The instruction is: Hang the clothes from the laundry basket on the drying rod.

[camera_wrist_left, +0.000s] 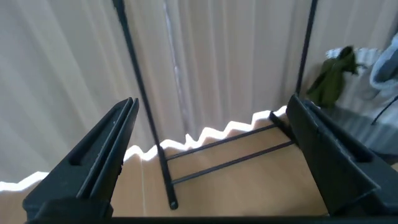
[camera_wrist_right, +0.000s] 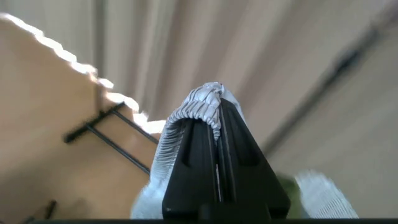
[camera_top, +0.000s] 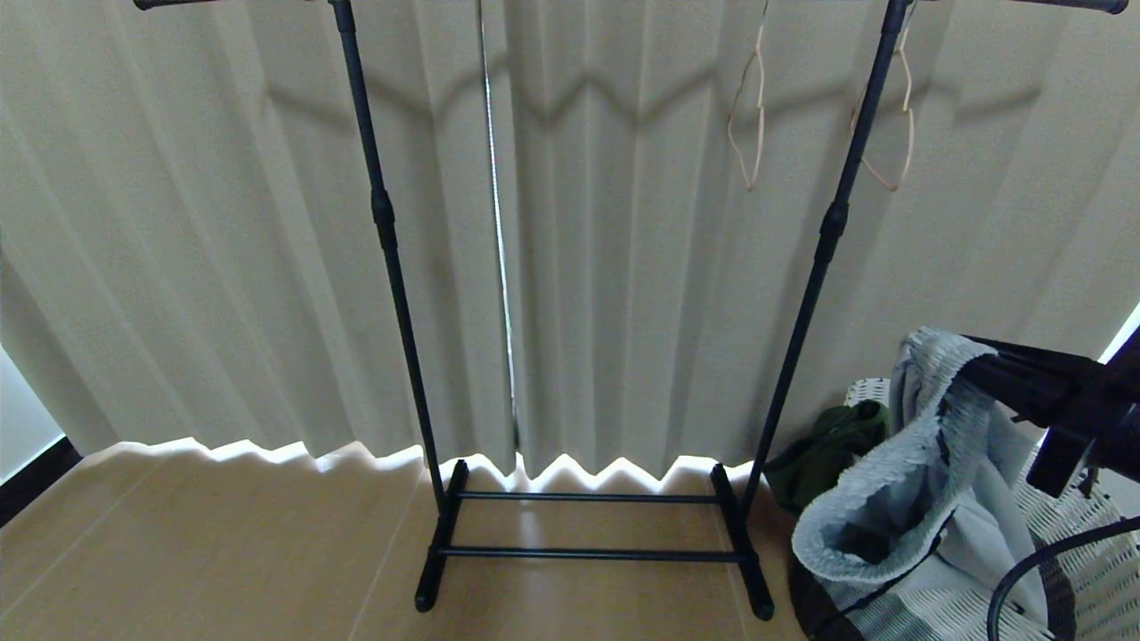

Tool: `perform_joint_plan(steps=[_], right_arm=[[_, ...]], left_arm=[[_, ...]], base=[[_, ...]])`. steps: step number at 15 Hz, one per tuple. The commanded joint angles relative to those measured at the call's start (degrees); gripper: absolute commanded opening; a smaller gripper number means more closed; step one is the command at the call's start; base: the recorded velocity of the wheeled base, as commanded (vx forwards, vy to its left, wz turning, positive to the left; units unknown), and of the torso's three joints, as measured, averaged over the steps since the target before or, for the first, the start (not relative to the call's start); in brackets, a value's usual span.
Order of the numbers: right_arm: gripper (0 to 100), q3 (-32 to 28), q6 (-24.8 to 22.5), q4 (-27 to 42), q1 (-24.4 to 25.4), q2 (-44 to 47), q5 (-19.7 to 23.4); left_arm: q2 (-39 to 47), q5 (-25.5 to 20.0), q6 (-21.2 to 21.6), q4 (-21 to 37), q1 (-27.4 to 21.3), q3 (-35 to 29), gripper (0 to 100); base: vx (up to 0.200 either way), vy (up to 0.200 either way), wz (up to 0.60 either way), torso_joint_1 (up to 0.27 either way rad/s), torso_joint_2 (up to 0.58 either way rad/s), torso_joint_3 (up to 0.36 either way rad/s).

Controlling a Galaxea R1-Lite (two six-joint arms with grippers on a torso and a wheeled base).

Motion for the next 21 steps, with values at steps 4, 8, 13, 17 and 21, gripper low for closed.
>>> perform_joint_plan(steps=[4, 8, 13, 17, 21], right_arm=[[0, -3.26, 2.39, -0.36, 1.94, 0.50, 2.76], [0, -6.60, 2.56, -0.10, 2.81, 0.50, 4.87], [0, -8.44, 2.56, -0.01, 4.92, 0.68, 5.04], [0, -8.70, 2.65, -0.28, 5.36, 0.50, 7.15], [0, -8.79, 2.65, -0.54, 7.39, 0.24, 7.94]], left_arm=[[39.73, -0.14, -5.52, -18.65, -15.32, -17.65, 100], [61.00, 8.47, -8.77, -30.60, -35.53, -15.98, 100], [83.32, 20.78, -12.64, -48.44, -47.92, -16.07, 100], [94.84, 20.78, -17.74, -58.72, -57.33, -20.20, 100], [102.75, 20.86, -18.18, -62.50, -60.23, -26.62, 100]], base=[[0.000, 0.000, 0.00, 0.000, 0.00, 0.000], [0.000, 0.000, 0.00, 0.000, 0.00, 0.000], [0.000, 0.000, 0.00, 0.000, 0.00, 0.000], [0.000, 0.000, 0.00, 0.000, 0.00, 0.000], [0.000, 0.000, 0.00, 0.000, 0.00, 0.000]])
